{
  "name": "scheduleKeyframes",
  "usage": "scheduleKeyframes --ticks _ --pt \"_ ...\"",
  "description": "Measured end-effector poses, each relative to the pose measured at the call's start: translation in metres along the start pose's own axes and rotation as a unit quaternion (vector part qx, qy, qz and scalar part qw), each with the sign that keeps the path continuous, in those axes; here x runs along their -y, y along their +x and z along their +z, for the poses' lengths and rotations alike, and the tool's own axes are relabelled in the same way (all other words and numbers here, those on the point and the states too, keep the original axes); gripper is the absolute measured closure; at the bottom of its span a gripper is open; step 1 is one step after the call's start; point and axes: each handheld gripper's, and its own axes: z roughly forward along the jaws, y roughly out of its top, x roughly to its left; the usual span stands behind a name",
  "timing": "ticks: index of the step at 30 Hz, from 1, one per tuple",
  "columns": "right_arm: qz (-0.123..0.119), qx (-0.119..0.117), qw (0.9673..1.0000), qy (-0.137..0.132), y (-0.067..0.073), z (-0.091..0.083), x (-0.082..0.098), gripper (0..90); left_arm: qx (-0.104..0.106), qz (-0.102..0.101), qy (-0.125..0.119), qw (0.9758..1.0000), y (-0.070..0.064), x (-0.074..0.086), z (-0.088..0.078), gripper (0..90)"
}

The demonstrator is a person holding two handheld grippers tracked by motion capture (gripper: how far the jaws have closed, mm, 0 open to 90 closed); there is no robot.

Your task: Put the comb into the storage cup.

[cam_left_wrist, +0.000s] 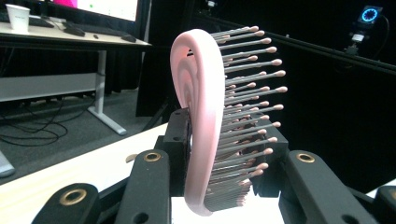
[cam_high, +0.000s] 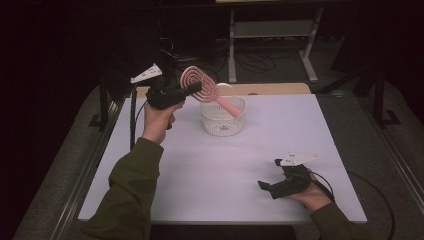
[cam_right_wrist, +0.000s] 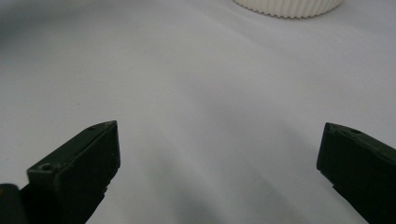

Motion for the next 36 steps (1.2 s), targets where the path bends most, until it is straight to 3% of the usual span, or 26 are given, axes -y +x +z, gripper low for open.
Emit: scheduleKeyframes --ticks 8,31,36 --pt "-0.001 0.000 1.0000 0.001 0.000 0.000 0.000 0.0 -0.014 0.001 -0.004 0.9999 0.010 0.000 0.009 64.6" --pt "-0.002 -0.001 1.0000 0.002 0.000 0.000 0.001 0.0 -0.052 -0.021 0.033 0.9978 0.030 0.024 0.041 64.5" --pt "-0.002 -0.001 1.0000 0.002 0.000 0.000 0.000 0.0 -0.051 -0.024 0.040 0.9976 0.030 0.029 0.047 64.5"
